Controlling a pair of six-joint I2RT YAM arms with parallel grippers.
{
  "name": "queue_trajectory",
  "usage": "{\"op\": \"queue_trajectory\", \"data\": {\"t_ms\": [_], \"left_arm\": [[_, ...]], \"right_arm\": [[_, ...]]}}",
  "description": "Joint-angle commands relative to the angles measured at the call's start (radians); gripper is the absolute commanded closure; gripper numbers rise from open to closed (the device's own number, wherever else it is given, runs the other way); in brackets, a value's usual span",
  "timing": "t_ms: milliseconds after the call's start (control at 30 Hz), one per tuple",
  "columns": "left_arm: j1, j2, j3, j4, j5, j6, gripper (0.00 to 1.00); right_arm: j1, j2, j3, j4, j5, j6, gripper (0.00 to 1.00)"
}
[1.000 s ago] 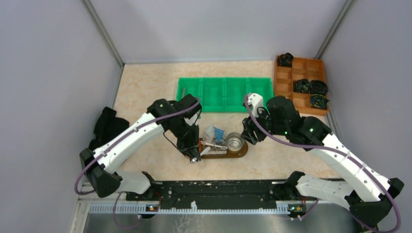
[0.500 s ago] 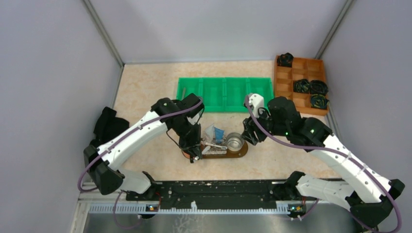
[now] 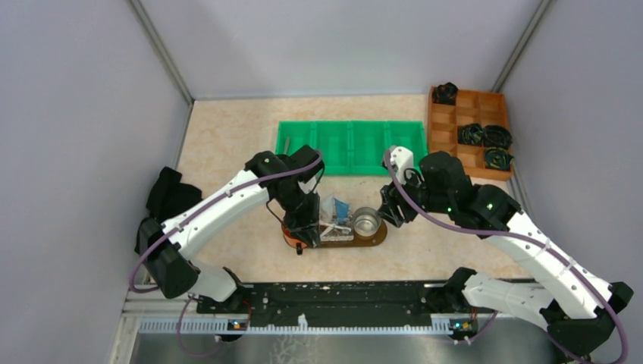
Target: Prepare toiletry sets of a toothbrush and toothpaste on the tray
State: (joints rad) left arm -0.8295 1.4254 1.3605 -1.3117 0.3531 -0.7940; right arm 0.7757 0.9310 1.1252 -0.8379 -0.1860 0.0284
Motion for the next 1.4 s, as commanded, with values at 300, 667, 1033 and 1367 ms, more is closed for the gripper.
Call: {"op": "queue_trajectory", "data": {"t_ms": [300,667,1033,1367], "left_arm": [[-0.008,-0.011,0.034,-0.016,-0.007,-0.028,0.69],[-0.010,-0.097,0.226,0.045,-0.157,-0.055,0.47],[-0.009,-0.239,0.132,0.329,-0.262,0.053,0.01],[-0.008,-0.609,-0.277,0.755,-0.425,0.214,0.01]], "right_arm": [[-0.006,-0.015,-0.015,0.028,-0.012,0.006,0.50],[-0.007,0.007,0.014,0.026,-0.007,0.025,0.47],[-0.006,0.028,0.085,0.015,0.076,0.130,0.01],[-0.006,-0.133,-0.001,0.084,0.181,0.315,0.01]]}}
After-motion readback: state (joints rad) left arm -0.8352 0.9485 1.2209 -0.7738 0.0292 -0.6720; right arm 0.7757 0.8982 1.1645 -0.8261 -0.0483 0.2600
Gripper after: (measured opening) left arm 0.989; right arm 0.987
